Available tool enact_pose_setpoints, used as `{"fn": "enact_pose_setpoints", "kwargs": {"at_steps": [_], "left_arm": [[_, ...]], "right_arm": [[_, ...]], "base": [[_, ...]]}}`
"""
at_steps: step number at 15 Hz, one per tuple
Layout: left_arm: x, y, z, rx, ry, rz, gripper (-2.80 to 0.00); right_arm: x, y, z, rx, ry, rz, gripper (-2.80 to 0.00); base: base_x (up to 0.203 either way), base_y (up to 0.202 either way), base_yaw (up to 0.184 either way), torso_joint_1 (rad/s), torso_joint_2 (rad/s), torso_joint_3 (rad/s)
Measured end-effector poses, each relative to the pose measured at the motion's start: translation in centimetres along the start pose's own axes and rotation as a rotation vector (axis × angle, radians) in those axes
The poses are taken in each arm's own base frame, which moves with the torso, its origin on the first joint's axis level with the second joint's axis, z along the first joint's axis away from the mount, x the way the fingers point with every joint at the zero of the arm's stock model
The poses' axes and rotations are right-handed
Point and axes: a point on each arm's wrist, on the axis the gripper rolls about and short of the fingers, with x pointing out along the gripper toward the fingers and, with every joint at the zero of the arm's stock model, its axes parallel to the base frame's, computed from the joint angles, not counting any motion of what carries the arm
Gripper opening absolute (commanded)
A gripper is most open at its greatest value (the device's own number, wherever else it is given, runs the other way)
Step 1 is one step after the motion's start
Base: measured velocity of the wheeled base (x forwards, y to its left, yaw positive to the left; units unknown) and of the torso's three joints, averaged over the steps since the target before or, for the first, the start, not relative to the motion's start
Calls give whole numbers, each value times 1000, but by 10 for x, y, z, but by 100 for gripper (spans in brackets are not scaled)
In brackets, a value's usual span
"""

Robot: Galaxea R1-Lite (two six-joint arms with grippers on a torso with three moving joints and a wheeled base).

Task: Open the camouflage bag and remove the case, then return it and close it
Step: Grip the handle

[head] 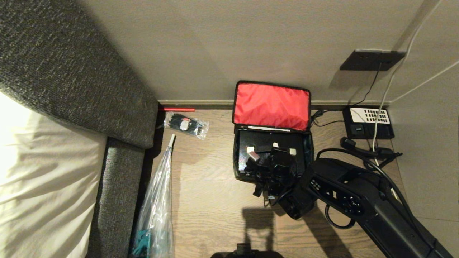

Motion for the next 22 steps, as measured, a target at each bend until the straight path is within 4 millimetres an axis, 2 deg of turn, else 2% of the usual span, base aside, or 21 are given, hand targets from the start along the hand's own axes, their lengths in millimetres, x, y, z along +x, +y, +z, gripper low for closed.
{"fn": "enact_pose_setpoints", "kwargs": {"at_steps": [9, 16, 22], "left_arm": [[0, 0, 0, 0, 0, 0, -280], [0, 0, 0, 0, 0, 1, -280], [0, 0, 0, 0, 0, 0, -280]], "right_arm": [[-17, -40, 4, 0, -3, -10, -280], [-32, -69, 19, 49, -47, -58, -280], [-35, -74, 20, 36, -43, -44, -280]], "base": [[0, 0, 0, 0, 0, 0], [0, 0, 0, 0, 0, 0], [0, 0, 0, 0, 0, 0]]}}
